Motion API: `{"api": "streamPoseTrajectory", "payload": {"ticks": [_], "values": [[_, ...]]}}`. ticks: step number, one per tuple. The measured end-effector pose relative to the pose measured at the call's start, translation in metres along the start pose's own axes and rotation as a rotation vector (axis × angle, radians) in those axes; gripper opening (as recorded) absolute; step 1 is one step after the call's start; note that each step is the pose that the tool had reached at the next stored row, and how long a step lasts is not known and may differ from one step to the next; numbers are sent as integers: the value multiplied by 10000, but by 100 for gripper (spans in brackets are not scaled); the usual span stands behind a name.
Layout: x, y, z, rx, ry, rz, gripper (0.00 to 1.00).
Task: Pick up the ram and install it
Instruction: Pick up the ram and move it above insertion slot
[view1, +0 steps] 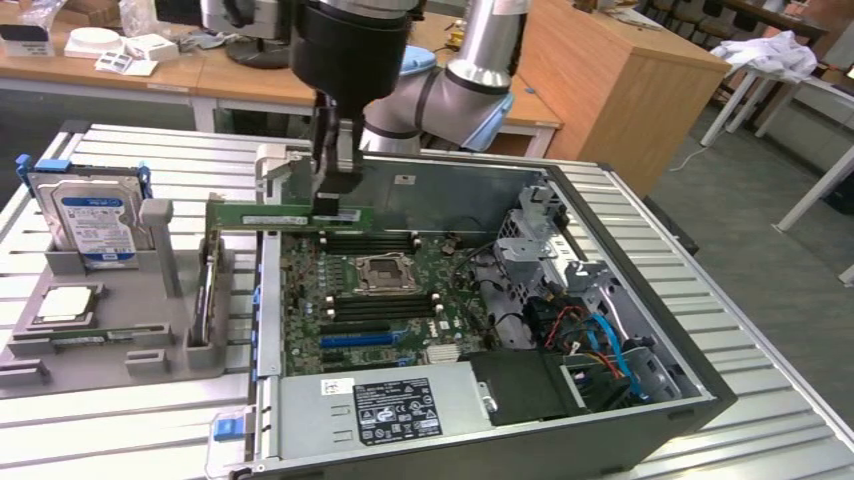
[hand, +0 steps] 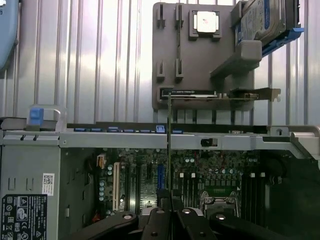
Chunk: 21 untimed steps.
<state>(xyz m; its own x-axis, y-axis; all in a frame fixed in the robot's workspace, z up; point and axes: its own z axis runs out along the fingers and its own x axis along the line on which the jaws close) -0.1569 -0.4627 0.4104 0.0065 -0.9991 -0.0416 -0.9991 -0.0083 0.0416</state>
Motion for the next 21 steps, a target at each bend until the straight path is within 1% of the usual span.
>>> {"api": "streamPoseTrajectory", "payload": {"ticks": [21], "values": [[3,-506,-20,-1,1,-19,12]]}}
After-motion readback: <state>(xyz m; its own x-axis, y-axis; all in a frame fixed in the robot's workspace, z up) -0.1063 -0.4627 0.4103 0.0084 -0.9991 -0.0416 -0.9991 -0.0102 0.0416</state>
